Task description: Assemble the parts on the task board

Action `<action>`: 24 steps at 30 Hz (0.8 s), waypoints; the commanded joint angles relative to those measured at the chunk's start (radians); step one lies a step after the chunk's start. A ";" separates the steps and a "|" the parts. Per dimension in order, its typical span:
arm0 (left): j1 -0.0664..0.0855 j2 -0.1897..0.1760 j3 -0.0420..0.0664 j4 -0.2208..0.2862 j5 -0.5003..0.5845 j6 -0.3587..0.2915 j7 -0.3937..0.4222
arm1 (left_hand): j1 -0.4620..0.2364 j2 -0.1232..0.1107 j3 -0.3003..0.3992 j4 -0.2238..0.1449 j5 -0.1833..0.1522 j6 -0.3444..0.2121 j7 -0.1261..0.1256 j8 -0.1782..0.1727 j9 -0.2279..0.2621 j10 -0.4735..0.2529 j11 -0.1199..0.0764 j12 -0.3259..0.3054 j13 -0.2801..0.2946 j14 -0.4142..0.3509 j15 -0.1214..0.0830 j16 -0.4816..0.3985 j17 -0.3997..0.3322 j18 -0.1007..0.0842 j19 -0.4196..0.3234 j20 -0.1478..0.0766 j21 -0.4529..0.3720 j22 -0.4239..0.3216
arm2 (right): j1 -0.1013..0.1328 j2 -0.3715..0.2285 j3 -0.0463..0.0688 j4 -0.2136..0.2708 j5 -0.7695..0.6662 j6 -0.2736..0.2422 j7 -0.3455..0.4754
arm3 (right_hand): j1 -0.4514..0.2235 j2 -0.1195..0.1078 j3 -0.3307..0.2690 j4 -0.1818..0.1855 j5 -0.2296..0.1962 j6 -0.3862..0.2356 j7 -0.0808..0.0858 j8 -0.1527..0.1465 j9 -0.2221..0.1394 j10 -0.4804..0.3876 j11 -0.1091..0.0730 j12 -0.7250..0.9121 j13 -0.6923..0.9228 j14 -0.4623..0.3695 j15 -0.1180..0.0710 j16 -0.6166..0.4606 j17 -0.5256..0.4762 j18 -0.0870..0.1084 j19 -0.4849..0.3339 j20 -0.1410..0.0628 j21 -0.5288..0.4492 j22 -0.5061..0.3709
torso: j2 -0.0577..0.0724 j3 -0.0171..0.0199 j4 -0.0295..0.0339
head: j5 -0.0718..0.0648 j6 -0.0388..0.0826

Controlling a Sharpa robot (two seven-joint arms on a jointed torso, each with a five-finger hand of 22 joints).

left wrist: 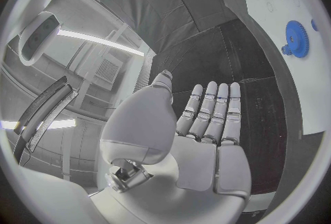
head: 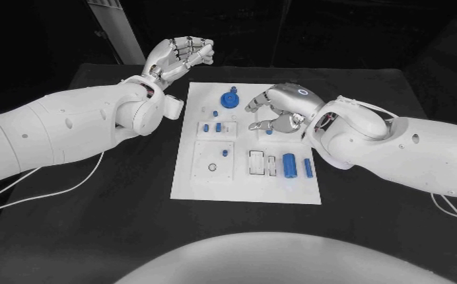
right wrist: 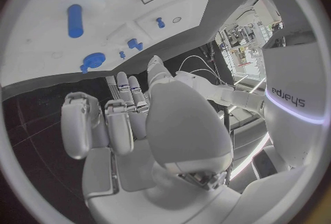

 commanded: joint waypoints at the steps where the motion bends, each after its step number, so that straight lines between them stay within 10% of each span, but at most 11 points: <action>1: 0.001 0.002 0.001 -0.002 0.003 0.011 0.155 | -0.001 0.009 -0.007 0.001 0.006 -0.005 0.093 0.004 -0.001 -0.008 -0.001 0.006 -0.001 -0.008 0.002 0.006 -0.002 -0.015 0.008 -0.001 -0.003 -0.001 | 0.005 -0.012 -0.001 -0.011 0.086 -0.032 0.016 | 0.003 0.008 0.003 -0.001 -0.001 -0.003 -0.005 -0.005 -0.003 0.005 -0.004 0.004 -0.002 0.102 -0.009 0.005 0.253 0.001 0.049 -0.011 0.003 0.198 | 0.002 0.0005 -0.0001 | -0.007 0.000; 24: 0.000 -0.005 0.001 0.002 0.003 0.010 0.154 | -0.001 0.010 -0.009 0.001 0.006 -0.007 0.093 0.006 -0.001 -0.009 -0.001 0.008 -0.001 -0.009 0.002 0.007 -0.004 -0.015 0.008 -0.001 -0.004 -0.002 | 0.004 -0.008 -0.003 -0.052 -0.017 0.182 -0.176 | -0.057 -0.019 -0.049 0.020 -0.001 -0.014 -0.003 -0.022 -0.011 -0.019 -0.005 0.005 -0.007 0.092 -0.013 -0.008 0.212 0.007 0.037 -0.017 -0.021 0.183 | 0.003 0.0013 0.0004 | -0.014 0.000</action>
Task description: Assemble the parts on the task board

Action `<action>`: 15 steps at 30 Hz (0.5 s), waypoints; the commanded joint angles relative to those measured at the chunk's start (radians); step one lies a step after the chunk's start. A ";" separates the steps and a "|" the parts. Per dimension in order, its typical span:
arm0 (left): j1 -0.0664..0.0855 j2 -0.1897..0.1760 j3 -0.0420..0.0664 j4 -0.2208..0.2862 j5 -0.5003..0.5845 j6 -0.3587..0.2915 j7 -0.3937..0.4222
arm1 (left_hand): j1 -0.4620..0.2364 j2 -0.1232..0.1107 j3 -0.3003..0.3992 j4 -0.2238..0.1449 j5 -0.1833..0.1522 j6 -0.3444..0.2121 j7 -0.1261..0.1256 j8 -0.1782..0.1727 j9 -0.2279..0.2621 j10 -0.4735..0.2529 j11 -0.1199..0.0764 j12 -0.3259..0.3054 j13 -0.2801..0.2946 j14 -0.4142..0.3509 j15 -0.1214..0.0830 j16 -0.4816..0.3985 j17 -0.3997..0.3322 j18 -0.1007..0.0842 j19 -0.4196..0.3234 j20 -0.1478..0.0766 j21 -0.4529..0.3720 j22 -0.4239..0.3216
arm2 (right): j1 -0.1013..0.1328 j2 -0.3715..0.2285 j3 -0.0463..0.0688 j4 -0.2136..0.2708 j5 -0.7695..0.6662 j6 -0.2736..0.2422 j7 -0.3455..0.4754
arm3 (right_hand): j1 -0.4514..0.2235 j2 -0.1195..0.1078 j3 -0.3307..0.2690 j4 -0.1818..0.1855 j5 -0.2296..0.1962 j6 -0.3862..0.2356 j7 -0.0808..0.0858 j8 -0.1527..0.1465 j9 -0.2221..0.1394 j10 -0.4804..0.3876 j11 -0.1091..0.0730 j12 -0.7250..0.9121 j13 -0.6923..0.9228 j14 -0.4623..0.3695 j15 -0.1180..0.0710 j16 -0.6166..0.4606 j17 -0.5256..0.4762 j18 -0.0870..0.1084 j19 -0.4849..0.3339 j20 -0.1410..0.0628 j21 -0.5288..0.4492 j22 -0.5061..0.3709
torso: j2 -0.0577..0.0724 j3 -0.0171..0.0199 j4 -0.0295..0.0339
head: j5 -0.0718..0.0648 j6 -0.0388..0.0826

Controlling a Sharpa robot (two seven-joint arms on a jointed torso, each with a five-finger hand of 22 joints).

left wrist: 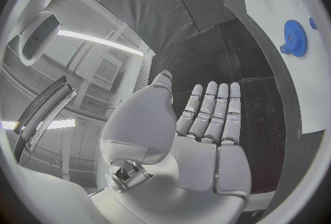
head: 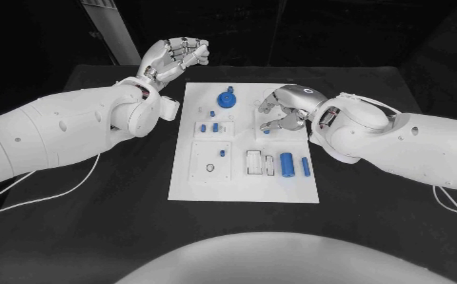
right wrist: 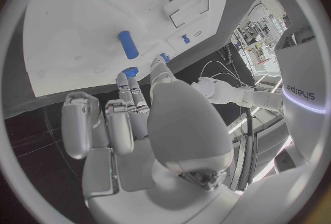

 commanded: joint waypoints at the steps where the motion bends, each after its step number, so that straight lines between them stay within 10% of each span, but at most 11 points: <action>1: 0.001 -0.001 0.001 0.002 0.003 0.009 0.154 | -0.001 0.011 -0.006 -0.002 0.006 -0.007 0.093 0.006 -0.001 -0.009 -0.001 0.003 -0.001 -0.005 -0.001 0.003 -0.001 -0.015 0.008 -0.001 -0.004 -0.001 | 0.001 0.002 0.000 0.001 -0.036 0.067 -0.060 | -0.011 0.000 -0.010 0.000 -0.001 -0.004 -0.001 -0.003 -0.001 -0.002 0.002 0.007 0.000 0.092 -0.006 -0.004 0.211 0.007 0.034 -0.007 -0.005 0.183 | 0.000 -0.0004 -0.0003 | -0.001 0.000; 15: 0.001 -0.001 0.001 0.001 0.003 0.010 0.154 | 0.000 0.011 -0.007 -0.002 0.007 -0.007 0.093 0.007 -0.001 -0.010 -0.001 0.005 -0.001 -0.005 -0.001 0.004 -0.002 -0.015 0.008 -0.001 -0.004 -0.001 | -0.002 0.014 0.000 -0.008 -0.053 0.138 -0.110 | 0.023 0.023 -0.006 -0.014 -0.001 0.034 -0.016 0.008 0.002 0.063 -0.012 0.039 0.001 0.095 -0.016 0.000 0.223 0.006 0.037 -0.014 -0.002 0.184 | -0.001 -0.0004 0.0007 | -0.003 0.000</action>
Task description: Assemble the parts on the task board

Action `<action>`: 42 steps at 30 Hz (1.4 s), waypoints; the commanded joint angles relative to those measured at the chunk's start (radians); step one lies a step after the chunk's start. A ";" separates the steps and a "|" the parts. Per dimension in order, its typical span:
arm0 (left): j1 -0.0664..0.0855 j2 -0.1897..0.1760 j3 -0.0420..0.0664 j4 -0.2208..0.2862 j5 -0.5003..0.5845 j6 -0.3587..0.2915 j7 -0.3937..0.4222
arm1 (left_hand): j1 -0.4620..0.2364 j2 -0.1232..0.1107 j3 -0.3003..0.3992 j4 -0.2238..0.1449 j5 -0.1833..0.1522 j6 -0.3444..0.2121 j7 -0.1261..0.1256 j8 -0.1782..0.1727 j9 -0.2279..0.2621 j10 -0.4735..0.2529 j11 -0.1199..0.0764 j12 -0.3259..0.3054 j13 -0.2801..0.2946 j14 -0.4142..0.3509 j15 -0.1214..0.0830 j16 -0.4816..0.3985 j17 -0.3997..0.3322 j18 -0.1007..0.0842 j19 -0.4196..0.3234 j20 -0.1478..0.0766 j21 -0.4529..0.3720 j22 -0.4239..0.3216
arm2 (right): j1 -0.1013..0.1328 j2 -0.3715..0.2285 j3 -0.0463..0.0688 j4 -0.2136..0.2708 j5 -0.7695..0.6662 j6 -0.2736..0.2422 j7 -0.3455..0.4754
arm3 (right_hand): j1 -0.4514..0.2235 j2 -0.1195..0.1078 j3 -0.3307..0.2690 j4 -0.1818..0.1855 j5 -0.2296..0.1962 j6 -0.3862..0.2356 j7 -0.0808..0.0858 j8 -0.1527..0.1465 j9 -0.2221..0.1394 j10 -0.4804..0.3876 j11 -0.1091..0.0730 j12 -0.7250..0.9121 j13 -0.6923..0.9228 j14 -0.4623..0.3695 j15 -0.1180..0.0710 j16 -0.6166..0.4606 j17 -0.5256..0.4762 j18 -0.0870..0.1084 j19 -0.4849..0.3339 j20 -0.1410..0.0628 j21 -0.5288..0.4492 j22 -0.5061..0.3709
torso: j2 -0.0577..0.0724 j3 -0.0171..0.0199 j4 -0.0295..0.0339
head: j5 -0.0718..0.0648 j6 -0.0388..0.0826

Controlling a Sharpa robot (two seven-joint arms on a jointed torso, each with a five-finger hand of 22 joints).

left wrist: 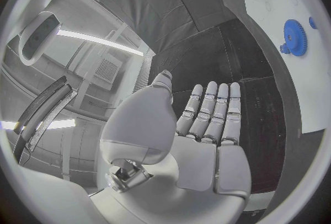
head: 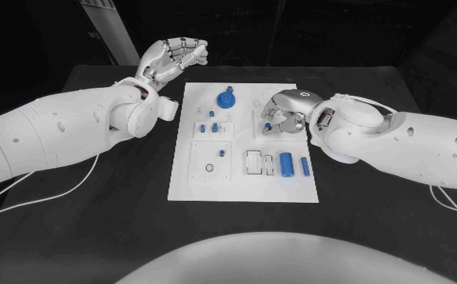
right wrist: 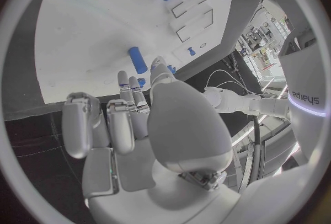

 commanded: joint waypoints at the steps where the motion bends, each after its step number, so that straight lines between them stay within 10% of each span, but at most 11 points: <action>1: 0.001 0.000 0.001 0.001 0.003 0.009 0.154 | 0.000 0.011 -0.007 -0.002 0.007 -0.007 0.093 0.007 -0.001 -0.010 -0.001 0.005 -0.001 -0.005 -0.001 0.004 -0.001 -0.015 0.008 -0.001 -0.004 -0.002 | 0.000 0.004 0.000 -0.004 -0.019 0.052 -0.034 | 0.015 0.006 0.003 -0.006 -0.001 0.010 -0.002 0.006 0.001 0.013 -0.001 0.005 -0.002 0.095 -0.010 0.000 0.224 0.006 0.040 -0.011 -0.002 0.184 | -0.001 0.0001 0.0006 | 0.002 0.000; 28: 0.001 -0.001 0.001 0.001 0.003 0.008 0.152 | 0.000 0.012 -0.008 -0.002 0.007 -0.008 0.093 0.008 -0.001 -0.010 -0.001 0.006 -0.001 -0.006 -0.001 0.006 -0.003 -0.015 0.008 -0.001 -0.004 -0.002 | -0.002 0.025 0.000 -0.015 -0.045 0.091 -0.015 | 0.134 0.084 0.051 -0.008 -0.001 0.153 -0.060 0.058 0.017 0.140 -0.053 0.004 -0.008 0.101 -0.053 0.009 0.251 -0.001 0.054 -0.048 0.023 0.199 | 0.000 -0.0001 0.0008 | 0.003 0.000; 42: 0.001 -0.004 0.001 0.001 0.003 0.007 0.152 | 0.000 0.012 -0.008 -0.002 0.007 -0.008 0.093 0.009 -0.001 -0.010 -0.001 0.007 -0.001 -0.006 -0.001 0.006 -0.003 -0.015 0.008 -0.001 -0.005 -0.002 | -0.002 0.008 0.000 -0.002 -0.061 -0.051 0.029 | 0.166 0.085 0.064 -0.002 -0.001 0.181 -0.060 0.061 0.018 0.171 -0.055 -0.023 -0.011 0.103 -0.059 0.010 0.257 -0.004 0.058 -0.060 0.032 0.205 | -0.001 0.0011 -0.0002 | 0.009 0.000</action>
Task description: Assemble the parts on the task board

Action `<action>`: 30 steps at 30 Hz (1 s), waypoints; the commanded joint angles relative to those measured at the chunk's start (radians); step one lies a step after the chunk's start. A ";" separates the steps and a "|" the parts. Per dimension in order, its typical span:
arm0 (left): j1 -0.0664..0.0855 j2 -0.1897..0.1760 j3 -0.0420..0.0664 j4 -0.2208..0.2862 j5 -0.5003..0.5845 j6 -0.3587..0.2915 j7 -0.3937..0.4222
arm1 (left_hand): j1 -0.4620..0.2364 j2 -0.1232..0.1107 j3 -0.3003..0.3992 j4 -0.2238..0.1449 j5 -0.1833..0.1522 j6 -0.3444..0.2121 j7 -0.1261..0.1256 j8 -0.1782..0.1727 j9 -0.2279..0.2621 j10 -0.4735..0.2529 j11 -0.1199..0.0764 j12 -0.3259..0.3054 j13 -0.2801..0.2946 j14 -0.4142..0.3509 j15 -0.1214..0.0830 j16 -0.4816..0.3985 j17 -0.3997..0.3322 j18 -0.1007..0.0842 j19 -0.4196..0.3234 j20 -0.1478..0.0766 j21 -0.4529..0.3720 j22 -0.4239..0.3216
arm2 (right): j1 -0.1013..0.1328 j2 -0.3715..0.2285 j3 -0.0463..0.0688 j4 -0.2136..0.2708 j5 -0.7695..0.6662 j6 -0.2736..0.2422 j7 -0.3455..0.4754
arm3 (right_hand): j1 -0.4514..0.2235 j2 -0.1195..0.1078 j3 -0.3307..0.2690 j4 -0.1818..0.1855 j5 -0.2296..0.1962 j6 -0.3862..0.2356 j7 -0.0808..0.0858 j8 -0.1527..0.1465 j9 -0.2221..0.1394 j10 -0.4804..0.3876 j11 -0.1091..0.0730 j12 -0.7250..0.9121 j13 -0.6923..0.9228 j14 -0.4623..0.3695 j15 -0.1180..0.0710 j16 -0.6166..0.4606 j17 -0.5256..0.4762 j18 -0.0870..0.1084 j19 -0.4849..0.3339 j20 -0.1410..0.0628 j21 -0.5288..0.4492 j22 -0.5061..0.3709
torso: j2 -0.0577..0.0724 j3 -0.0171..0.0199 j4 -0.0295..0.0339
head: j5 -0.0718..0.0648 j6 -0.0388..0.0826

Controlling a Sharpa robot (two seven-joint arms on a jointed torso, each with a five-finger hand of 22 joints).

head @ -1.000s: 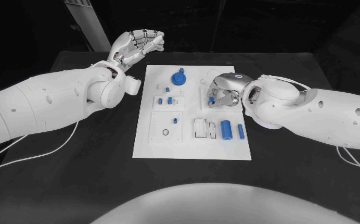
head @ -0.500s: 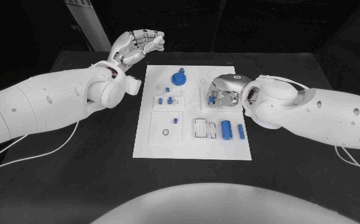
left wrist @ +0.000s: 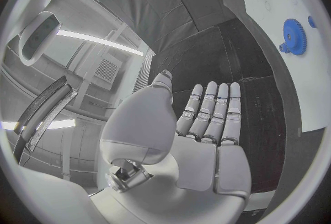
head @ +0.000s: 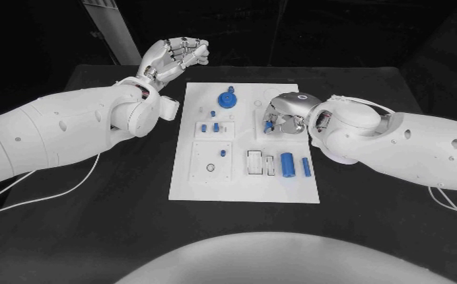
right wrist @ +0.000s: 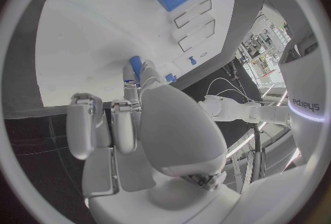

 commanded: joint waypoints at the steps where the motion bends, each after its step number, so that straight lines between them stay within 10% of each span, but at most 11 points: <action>1: 0.002 -0.001 0.001 0.001 0.003 0.007 0.152 | 0.000 0.012 -0.006 0.001 0.003 -0.008 0.093 0.004 -0.001 -0.007 0.003 0.004 -0.002 -0.006 -0.001 0.007 -0.002 -0.016 0.008 -0.001 -0.005 -0.001 | 0.002 -0.007 0.001 0.009 -0.016 -0.097 0.032 | 0.005 0.001 0.001 0.005 0.006 0.020 -0.012 0.001 0.009 0.007 0.002 -0.007 -0.001 0.101 -0.003 0.003 0.257 -0.003 0.055 -0.006 0.004 0.205 | -0.001 0.0003 -0.0004 | 0.002 0.000; 20: 0.000 0.002 0.001 -0.004 0.003 0.009 0.151 | 0.000 0.012 -0.006 0.001 0.003 -0.008 0.093 0.004 -0.001 -0.007 0.003 0.004 -0.002 -0.006 -0.001 0.007 -0.002 -0.016 0.008 -0.001 -0.005 -0.001 | 0.004 -0.043 0.003 0.082 0.121 -0.240 0.126 | 0.008 -0.004 0.000 0.012 0.006 0.022 -0.005 -0.004 0.007 0.009 0.007 -0.022 -0.001 0.101 0.002 0.003 0.259 -0.005 0.057 -0.004 0.007 0.206 | 0.000 -0.0010 0.0002 | 0.004 0.000; 30: -0.001 0.008 0.001 -0.010 0.003 0.011 0.150 | 0.001 0.013 -0.006 0.001 0.003 -0.009 0.093 0.004 -0.001 -0.007 0.003 0.005 -0.002 -0.006 -0.001 0.007 -0.003 -0.016 0.008 -0.001 -0.005 -0.002 | 0.004 0.053 0.004 0.098 0.126 -0.195 0.176 | 0.014 -0.003 0.003 0.011 0.006 0.022 -0.004 -0.007 0.006 0.010 0.008 -0.031 -0.001 0.102 0.003 0.004 0.263 -0.004 0.056 -0.003 0.006 0.206 | 0.000 -0.0011 -0.0001 | 0.015 0.000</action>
